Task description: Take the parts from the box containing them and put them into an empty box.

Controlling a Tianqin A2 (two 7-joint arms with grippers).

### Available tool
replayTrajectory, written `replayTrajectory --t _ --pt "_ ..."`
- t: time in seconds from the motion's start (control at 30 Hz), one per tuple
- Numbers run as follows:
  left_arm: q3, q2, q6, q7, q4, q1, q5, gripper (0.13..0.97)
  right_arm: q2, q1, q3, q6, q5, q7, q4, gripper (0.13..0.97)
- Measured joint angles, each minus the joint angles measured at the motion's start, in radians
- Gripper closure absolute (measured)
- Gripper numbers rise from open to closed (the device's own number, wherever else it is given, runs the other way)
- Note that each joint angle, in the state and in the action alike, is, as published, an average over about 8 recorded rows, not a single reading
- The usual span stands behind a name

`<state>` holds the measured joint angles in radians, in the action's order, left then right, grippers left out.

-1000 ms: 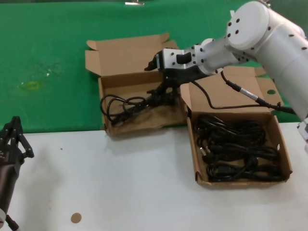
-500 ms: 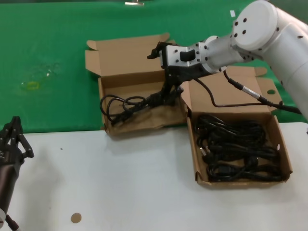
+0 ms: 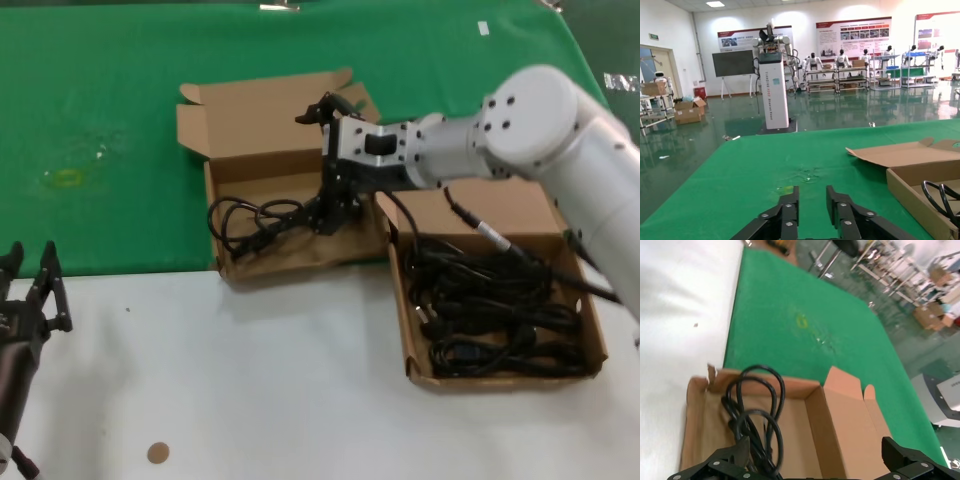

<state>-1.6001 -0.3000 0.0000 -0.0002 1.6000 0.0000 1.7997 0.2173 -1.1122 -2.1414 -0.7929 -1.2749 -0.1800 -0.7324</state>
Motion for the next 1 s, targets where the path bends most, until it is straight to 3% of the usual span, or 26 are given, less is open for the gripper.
replayTrajectory --t 0.17,0.3,0.6,0.87,1.0 --pt "0.0 0.0 0.0 0.0 0.0 0.0 0.0 0.81 0.006 0.083 0.04 0.059 -0.039 0.013 -0.065 0.173" --pt "0.0 0.0 0.0 0.0 0.0 0.0 0.0 0.81 0.011 0.151 0.073 0.107 -0.071 0.024 -0.117 0.145" --pt "0.0 0.0 0.0 0.0 0.0 0.0 0.0 0.634 0.023 0.303 0.147 0.216 -0.143 0.049 -0.236 0.13" --pt "0.0 0.0 0.0 0.0 0.0 0.0 0.0 0.41 0.033 0.437 0.213 0.311 -0.206 0.071 -0.34 0.129" --pt "0.0 0.0 0.0 0.0 0.0 0.0 0.0 0.349 0.038 0.505 0.246 0.359 -0.238 0.082 -0.393 0.129"
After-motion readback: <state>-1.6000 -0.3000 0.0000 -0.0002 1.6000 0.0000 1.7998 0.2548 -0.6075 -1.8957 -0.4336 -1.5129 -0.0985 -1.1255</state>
